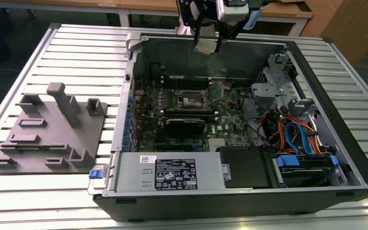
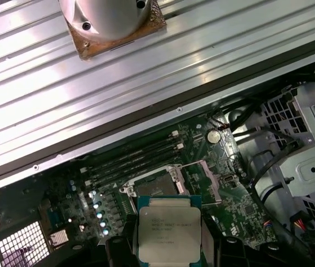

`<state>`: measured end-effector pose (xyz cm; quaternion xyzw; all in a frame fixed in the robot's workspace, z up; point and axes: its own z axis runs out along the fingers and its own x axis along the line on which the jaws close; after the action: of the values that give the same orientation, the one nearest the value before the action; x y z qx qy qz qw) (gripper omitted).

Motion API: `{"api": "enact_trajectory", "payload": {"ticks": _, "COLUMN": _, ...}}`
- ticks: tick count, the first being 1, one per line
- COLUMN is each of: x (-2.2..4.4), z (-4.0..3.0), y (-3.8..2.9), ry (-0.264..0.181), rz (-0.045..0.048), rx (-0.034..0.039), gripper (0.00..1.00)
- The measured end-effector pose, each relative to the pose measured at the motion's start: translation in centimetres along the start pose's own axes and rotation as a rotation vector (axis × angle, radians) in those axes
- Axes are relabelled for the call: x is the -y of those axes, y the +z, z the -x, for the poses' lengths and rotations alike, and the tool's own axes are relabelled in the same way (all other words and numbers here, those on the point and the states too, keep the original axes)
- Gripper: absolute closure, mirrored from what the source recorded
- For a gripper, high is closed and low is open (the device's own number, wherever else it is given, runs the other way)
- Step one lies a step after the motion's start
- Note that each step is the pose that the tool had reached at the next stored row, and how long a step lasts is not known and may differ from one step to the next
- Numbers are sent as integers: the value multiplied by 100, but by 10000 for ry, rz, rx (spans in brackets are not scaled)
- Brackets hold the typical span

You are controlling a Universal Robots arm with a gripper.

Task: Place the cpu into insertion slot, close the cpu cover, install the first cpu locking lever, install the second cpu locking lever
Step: 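Place the cpu into insertion slot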

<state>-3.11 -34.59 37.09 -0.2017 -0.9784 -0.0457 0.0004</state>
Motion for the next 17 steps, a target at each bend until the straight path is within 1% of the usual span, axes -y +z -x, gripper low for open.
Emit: {"api": "enact_trajectory", "payload": {"ticks": 17, "x": 0, "z": 0, "y": 1, "ry": 637, "rz": 12, "rx": 57, "gripper": 46}}
